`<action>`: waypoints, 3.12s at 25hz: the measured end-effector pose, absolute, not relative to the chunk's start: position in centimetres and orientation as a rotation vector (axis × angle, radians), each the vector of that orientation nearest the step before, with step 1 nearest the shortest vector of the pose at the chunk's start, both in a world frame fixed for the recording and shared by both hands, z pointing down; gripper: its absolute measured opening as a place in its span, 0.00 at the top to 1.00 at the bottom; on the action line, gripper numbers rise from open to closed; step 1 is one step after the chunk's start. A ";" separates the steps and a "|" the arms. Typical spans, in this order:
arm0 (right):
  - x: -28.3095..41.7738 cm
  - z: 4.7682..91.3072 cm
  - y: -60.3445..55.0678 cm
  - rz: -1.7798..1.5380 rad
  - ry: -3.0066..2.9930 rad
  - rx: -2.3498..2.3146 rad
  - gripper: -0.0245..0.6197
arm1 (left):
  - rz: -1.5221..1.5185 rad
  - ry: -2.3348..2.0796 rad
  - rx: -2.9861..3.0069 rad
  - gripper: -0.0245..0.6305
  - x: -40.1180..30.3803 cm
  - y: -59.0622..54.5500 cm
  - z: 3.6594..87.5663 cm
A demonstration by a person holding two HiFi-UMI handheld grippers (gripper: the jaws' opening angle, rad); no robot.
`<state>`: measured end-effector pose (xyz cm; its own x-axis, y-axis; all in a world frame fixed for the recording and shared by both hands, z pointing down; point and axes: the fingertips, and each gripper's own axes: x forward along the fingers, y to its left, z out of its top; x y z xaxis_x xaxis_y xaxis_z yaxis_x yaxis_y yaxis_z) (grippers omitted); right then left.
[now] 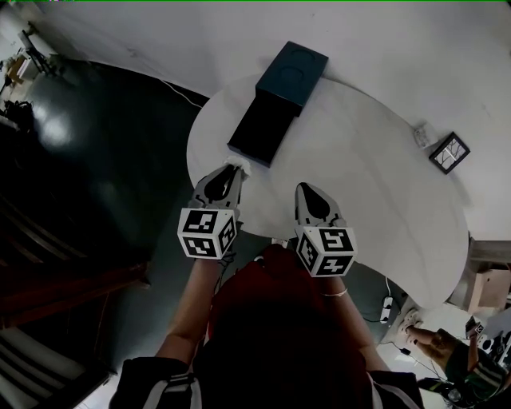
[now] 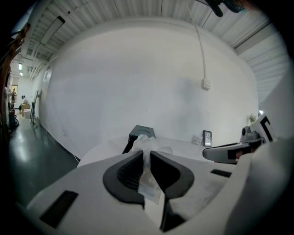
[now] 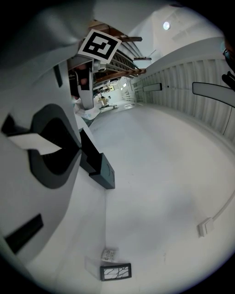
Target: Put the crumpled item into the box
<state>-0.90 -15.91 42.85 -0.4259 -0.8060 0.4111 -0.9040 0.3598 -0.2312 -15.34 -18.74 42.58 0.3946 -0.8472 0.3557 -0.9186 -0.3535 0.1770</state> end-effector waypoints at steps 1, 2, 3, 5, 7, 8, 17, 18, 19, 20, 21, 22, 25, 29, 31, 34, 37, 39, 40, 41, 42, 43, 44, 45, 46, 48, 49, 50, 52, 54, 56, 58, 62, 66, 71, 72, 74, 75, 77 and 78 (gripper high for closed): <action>-0.8 42.9 -16.5 0.626 -2.393 1.534 0.94 | 0.293 -1.535 2.309 0.87 -15.3 -19.4 42.7; -0.8 43.0 -17.0 0.624 -2.392 1.533 0.94 | 0.299 -1.535 2.308 0.87 -15.1 -20.1 42.8; -0.7 43.1 -17.5 0.623 -2.389 1.533 0.94 | 0.306 -1.532 2.310 0.87 -14.9 -20.7 42.8; -0.5 43.4 -18.3 0.629 -2.383 1.534 0.94 | 0.323 -1.519 2.320 0.87 -14.4 -21.9 43.0; -0.3 43.6 -19.0 0.640 -2.378 1.532 0.94 | 0.345 -1.508 2.327 0.87 -13.8 -22.9 43.2; -0.3 43.8 -19.3 0.646 -2.376 1.531 0.94 | 0.357 -1.503 2.329 0.87 -13.6 -23.4 43.3; 0.7 44.9 -22.6 0.673 -2.362 1.517 0.94 | 0.467 -1.487 2.343 0.87 -11.7 -28.3 45.0; 0.9 45.0 -22.9 0.677 -2.360 1.515 0.94 | 0.484 -1.486 2.343 0.87 -11.6 -28.8 45.3; 1.0 45.2 -23.2 0.681 -2.357 1.512 0.94 | 0.501 -1.483 2.343 0.87 -11.4 -29.2 45.6; 1.2 45.4 -23.5 0.686 -2.353 1.512 0.94 | 0.517 -1.480 2.342 0.87 -11.2 -29.7 45.9; 1.3 45.5 -23.8 0.693 -2.349 1.513 0.94 | 0.535 -1.478 2.341 0.87 -11.1 -30.0 46.2; 1.5 45.7 -24.0 0.700 -2.345 1.515 0.94 | 0.554 -1.475 2.340 0.87 -10.9 -30.4 46.5; 1.8 46.3 -24.6 0.720 -2.333 1.515 0.94 | 0.601 -1.465 2.338 0.87 -10.5 -31.2 47.5; 2.0 46.9 -25.0 0.740 -2.321 1.505 0.94 | 0.661 -1.454 2.343 0.87 -10.0 -31.8 48.3; 2.0 47.0 -25.2 0.747 -2.318 1.502 0.94 | 0.693 -1.447 2.346 0.86 -9.9 -32.1 48.6; 2.1 47.5 -25.5 0.757 -2.310 1.493 0.94 | 0.742 -1.431 2.343 0.86 -9.6 -32.5 49.1; 2.1 47.8 -25.6 0.766 -2.306 1.485 0.94 | 0.802 -1.413 2.336 0.86 -9.5 -32.8 49.5; 2.1 47.8 -25.7 0.769 -2.303 1.483 0.94 | 0.835 -1.405 2.332 0.86 -9.4 -33.0 49.7; 2.1 47.9 -25.7 0.770 -2.302 1.482 0.94 | 0.847 -1.404 2.327 0.86 -9.5 -33.0 49.8; 2.1 47.9 -25.7 0.772 -2.302 1.481 0.94 | 0.858 -1.405 2.321 0.86 -9.5 -33.1 49.9; 2.1 47.9 -25.8 0.774 -2.301 1.479 0.94 | 0.870 -1.405 2.315 0.86 -9.5 -33.1 50.0; 2.1 48.0 -25.8 0.774 -2.300 1.479 0.94 | 0.887 -1.404 2.311 0.86 -9.5 -33.1 50.2; 2.2 48.0 -25.9 0.774 -2.298 1.479 0.94 | 0.909 -1.402 2.309 0.86 -9.4 -33.2 50.3; 2.2 48.1 -25.9 0.775 -2.296 1.480 0.94 | 0.936 -1.398 2.309 0.86 -9.4 -33.2 50.5; 2.2 48.1 -26.0 0.775 -2.295 1.481 0.94 | 0.966 -1.394 2.308 0.86 -9.3 -33.2 50.8; 2.2 48.2 -25.9 0.777 -2.294 1.482 0.94 | 1.017 -1.386 2.306 0.86 -9.2 -33.2 51.1; 2.2 48.3 -25.9 0.777 -2.294 1.481 0.94 | 1.033 -1.384 2.303 0.86 -9.2 -33.2 51.3; 2.2 48.4 -25.9 0.777 -2.292 1.480 0.94 | 1.042 -1.382 2.301 0.86 -9.2 -33.2 51.4; 2.2 48.4 -26.0 0.778 -2.287 1.478 0.94 | 1.053 -1.376 2.298 0.86 -9.1 -33.3 51.5; 2.3 48.5 -26.0 0.781 -2.283 1.477 0.94 | 1.055 -1.367 2.296 0.86 -9.1 -33.4 51.5; 2.3 48.5 -26.0 0.783 -2.280 1.479 0.94 | 1.050 -1.362 2.291 0.86 -9.0 -33.4 51.6; 2.4 48.6 -26.0 0.785 -2.277 1.481 0.94 | 1.047 -1.359 2.284 0.86 -9.0 -33.4 51.7; 2.6 48.5 -26.1 0.783 -2.277 1.484 0.94 | 1.012 -1.361 2.279 0.86 -9.0 -33.4 51.4; 2.7 48.4 -26.1 0.779 -2.283 1.483 0.94 | 0.933 -1.362 2.278 0.86 -9.2 -32.9 50.2; 2.3 48.0 -25.8 0.773 -2.294 1.475 0.94 | 0.903 -1.348 2.252 0.86 -9.6 -31.1 49.9; 2.2 47.9 -25.7 0.770 -2.297 1.473 0.94 | 0.886 -1.352 2.244 0.86 -9.7 -30.7 49.9; 2.0 47.7 -25.5 0.765 -2.301 1.470 0.94 | 0.830 -1.358 2.225 0.86 -9.8 -29.9 49.7; 1.9 47.6 -25.4 0.762 -2.303 1.469 0.94 | 0.800 -1.358 2.217 0.86 -9.9 -29.5 49.6; 1.7 47.4 -25.1 0.755 -2.308 1.466 0.94 | 0.758 -1.359 2.207 0.86 -9.9 -28.5 49.4; 1.6 47.3 -25.0 0.750 -2.311 1.465 0.94 | 0.743 -1.361 2.204 0.86 -10.0 -28.1 49.4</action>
